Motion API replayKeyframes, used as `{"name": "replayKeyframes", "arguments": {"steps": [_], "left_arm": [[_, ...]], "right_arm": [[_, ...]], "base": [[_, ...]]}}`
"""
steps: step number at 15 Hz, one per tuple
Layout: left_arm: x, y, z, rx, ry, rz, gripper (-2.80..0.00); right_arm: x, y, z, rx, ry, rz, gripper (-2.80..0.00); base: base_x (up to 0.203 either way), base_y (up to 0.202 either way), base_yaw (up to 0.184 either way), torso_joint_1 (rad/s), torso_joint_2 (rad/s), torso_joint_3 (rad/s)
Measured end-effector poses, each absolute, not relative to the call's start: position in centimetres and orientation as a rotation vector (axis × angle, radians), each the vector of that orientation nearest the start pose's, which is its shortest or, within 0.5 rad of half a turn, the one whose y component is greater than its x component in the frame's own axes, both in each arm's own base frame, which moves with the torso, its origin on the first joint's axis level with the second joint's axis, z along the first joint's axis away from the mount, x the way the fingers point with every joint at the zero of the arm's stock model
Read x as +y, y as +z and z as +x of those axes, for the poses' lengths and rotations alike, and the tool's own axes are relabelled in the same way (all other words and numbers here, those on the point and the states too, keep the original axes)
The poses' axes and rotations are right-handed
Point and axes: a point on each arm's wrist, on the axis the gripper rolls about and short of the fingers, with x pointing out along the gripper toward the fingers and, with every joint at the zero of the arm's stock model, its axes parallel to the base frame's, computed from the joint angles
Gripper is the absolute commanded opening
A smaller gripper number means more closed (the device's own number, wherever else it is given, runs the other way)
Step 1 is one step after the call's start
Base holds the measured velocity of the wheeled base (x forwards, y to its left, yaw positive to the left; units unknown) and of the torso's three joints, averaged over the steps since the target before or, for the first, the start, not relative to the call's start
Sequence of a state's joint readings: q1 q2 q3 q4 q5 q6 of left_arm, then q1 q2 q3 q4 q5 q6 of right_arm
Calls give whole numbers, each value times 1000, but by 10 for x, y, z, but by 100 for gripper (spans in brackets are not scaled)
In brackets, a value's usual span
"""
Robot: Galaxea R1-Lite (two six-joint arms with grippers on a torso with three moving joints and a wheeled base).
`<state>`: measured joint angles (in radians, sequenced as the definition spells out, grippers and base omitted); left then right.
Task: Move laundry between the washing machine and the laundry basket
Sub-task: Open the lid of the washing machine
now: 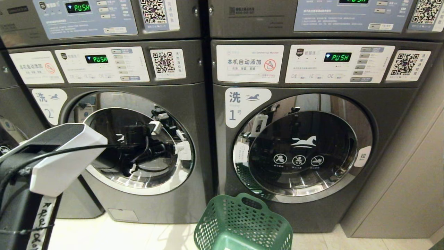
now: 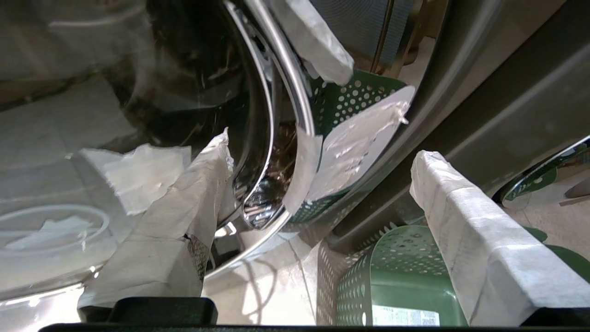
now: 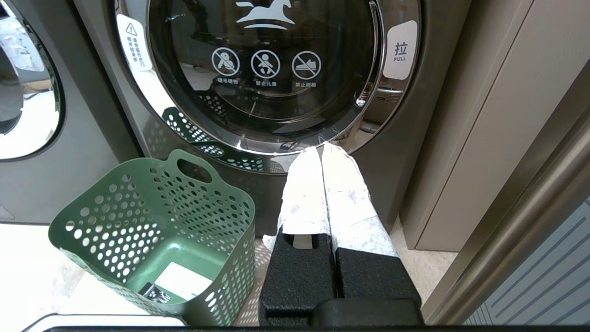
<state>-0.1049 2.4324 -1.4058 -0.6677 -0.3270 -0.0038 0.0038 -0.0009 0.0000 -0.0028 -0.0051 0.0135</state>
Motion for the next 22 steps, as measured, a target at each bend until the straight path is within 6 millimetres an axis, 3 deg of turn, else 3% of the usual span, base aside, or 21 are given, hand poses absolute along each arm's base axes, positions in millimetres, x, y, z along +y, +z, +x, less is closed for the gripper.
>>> {"name": "replayKeyframes", "arguments": {"steps": [7, 22], "left_arm": [[-71, 36, 490, 341, -546, -63, 0], [-90, 30, 490, 335, -805, -96, 0]], "right_arm": [[0, 76, -23, -4, -1, 13, -280], [0, 76, -23, -4, -1, 14, -280]], "base": [[0, 0, 0, 0, 0, 0], [0, 0, 0, 0, 0, 0]]}}
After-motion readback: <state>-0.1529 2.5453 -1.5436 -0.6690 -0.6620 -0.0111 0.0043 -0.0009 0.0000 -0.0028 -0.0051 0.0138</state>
